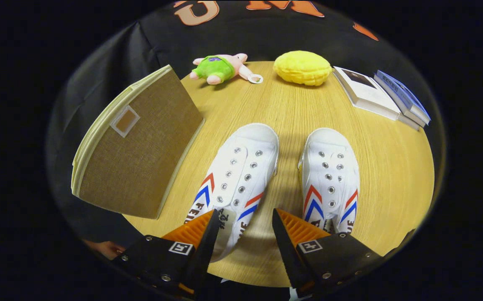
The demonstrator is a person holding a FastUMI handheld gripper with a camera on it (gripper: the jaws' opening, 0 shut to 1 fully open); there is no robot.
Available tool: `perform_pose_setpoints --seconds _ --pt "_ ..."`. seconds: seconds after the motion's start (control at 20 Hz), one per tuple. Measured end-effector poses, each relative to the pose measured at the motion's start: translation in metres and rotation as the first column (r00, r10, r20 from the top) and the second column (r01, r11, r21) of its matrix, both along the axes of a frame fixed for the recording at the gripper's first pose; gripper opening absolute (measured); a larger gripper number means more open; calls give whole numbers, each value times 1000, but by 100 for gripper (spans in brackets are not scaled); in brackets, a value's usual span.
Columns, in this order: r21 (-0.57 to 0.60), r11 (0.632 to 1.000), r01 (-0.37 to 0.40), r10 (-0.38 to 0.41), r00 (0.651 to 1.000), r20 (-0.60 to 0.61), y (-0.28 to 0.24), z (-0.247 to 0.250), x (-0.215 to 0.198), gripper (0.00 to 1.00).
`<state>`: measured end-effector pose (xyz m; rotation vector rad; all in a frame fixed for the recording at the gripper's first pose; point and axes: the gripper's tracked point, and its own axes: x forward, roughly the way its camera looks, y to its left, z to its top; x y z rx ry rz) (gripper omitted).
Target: Open the storage box then place both shoes into the box .Put the left shoe in first, then the right shoe, with the right side of both shoes facing outward in a uniform manner.
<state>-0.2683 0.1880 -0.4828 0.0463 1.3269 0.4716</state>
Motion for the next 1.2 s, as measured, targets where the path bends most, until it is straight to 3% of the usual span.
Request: perform_pose_setpoints --seconds 0.25,0.3,0.35,0.55,0.65,0.8,0.95,1.2 --pt "86 987 132 -123 987 -108 14 -11 -1 46" --pt "112 979 172 -155 977 -146 18 -10 -3 42" --pt "115 968 222 -200 964 -174 17 -12 -4 32" --pt "109 938 330 -282 906 -316 13 -11 -7 10" --pt "90 936 341 -287 885 -367 15 -5 -8 8" --pt "88 957 277 -241 925 -294 18 8 2 7" --pt "118 945 305 -259 918 -299 28 26 13 5" --pt "172 938 300 -257 938 -232 37 72 40 4"
